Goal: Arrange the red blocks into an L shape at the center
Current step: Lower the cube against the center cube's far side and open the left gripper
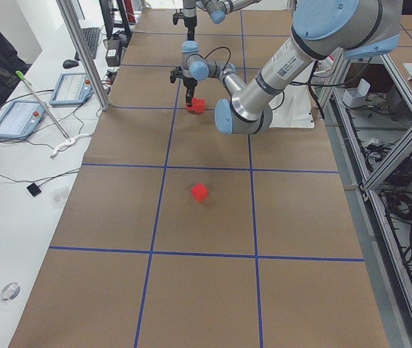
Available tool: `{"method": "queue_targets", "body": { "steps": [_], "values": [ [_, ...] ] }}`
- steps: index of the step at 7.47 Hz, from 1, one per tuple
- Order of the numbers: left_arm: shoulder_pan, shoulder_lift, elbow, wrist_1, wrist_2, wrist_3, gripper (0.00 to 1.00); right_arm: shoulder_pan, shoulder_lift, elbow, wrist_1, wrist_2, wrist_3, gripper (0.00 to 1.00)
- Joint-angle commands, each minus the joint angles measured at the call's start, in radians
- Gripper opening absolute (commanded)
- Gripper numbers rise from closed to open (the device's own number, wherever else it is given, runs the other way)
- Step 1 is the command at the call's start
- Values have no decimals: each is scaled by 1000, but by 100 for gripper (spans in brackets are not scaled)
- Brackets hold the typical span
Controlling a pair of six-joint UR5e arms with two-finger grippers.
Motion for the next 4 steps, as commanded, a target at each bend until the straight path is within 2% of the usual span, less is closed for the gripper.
{"method": "queue_targets", "body": {
  "steps": [1, 2, 3, 4],
  "values": [
    [3, 0, 0, -1, 0, 0, 35, 1, 0, 0, 0, 1, 0, 100],
    [3, 0, 0, -1, 0, 0, 44, 1, 0, -2, 0, 0, 0, 100],
    [6, 2, 0, -1, 2, 0, 62, -1, -1, -2, 0, 0, -2, 100],
    [7, 2, 0, -13, 2, 2, 86, 1, -1, 1, 0, 1, 0, 100]
  ]
}}
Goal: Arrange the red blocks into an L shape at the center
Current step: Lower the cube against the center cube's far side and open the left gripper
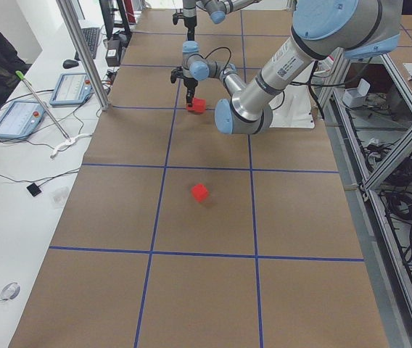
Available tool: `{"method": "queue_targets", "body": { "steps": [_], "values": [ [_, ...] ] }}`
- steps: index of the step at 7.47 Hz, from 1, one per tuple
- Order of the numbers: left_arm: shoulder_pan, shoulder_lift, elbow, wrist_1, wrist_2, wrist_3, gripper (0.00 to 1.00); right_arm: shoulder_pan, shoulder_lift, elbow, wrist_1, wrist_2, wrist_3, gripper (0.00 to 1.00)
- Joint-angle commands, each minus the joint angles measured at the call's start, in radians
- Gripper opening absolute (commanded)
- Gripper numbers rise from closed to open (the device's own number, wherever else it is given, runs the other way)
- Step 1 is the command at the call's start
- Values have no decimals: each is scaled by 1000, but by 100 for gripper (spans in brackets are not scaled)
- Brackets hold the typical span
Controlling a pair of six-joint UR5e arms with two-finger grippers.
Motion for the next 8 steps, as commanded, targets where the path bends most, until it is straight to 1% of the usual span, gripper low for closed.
{"method": "queue_targets", "body": {
  "steps": [1, 3, 4, 5, 6, 7, 8],
  "values": [
    [2, 2, 11, -14, 2, 4, 90, 1, -1, -1, 0, 1, 1, 100],
    [-20, -4, -12, -16, -5, 0, 99, 1, 1, -1, 0, 1, 1, 100],
    [-33, 2, -91, 1, -6, 0, 99, 1, 1, 1, 0, 1, 1, 100],
    [-47, 48, -212, 82, -16, 0, 99, 1, 1, 1, 0, 1, -1, 100],
    [-63, 156, -392, 134, -36, 12, 99, 1, 2, 2, 0, 1, -1, 100],
    [-86, 320, -572, 133, -65, 32, 99, 1, 2, 2, 0, 1, -1, 100],
    [-116, 464, -698, 127, -68, 114, 99, 2, 2, 2, 0, 0, 1, 100]
  ]
}}
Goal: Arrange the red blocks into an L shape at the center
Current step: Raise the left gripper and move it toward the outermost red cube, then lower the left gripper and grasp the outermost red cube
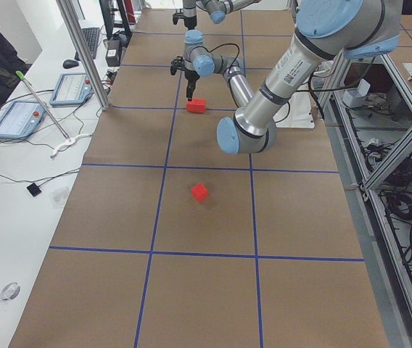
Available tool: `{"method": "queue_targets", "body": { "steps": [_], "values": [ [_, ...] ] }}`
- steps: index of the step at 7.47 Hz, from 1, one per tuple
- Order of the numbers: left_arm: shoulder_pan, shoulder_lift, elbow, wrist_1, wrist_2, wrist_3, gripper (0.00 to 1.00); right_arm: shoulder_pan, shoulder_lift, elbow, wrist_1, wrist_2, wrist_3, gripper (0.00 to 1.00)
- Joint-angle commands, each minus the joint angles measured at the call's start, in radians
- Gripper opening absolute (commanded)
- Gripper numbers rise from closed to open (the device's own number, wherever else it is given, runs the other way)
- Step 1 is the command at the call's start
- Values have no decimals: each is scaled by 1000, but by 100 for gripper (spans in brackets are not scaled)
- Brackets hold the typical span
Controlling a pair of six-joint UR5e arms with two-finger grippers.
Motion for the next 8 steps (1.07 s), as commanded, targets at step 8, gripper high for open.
{"method": "queue_targets", "body": {
  "steps": [8],
  "values": [
    [-421, 737, -127, -315, -267, 991, 100, 0, -1, 16, 0, -3, 6, 100]
  ]
}}
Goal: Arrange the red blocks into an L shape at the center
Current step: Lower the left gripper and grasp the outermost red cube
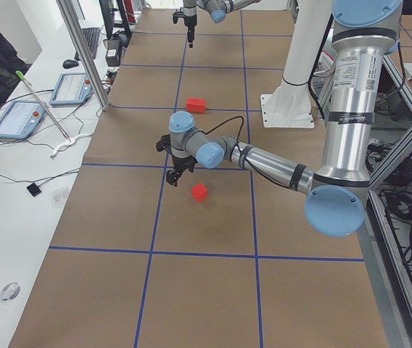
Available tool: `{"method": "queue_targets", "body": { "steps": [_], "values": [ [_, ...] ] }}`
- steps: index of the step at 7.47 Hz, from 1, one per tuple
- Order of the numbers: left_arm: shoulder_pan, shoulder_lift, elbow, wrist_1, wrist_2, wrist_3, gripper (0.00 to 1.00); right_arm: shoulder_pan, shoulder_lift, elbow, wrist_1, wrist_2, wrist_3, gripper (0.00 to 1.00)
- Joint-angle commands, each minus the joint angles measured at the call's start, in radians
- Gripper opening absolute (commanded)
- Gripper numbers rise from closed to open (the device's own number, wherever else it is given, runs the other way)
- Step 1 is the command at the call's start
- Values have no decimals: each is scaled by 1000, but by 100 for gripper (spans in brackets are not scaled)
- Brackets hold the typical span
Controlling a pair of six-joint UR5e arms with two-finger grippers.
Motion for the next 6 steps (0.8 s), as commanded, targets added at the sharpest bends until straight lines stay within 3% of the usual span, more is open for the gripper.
{"method": "queue_targets", "body": {
  "steps": [1, 6],
  "values": [
    [-3, 8, 18, -12, -15, 6, 100, -2, 0, 2, 0, 1, 1, 100],
    [115, 5, 56, -28, -9, -57, 100, -2, 1, -1, 0, 2, 1, 100]
  ]
}}
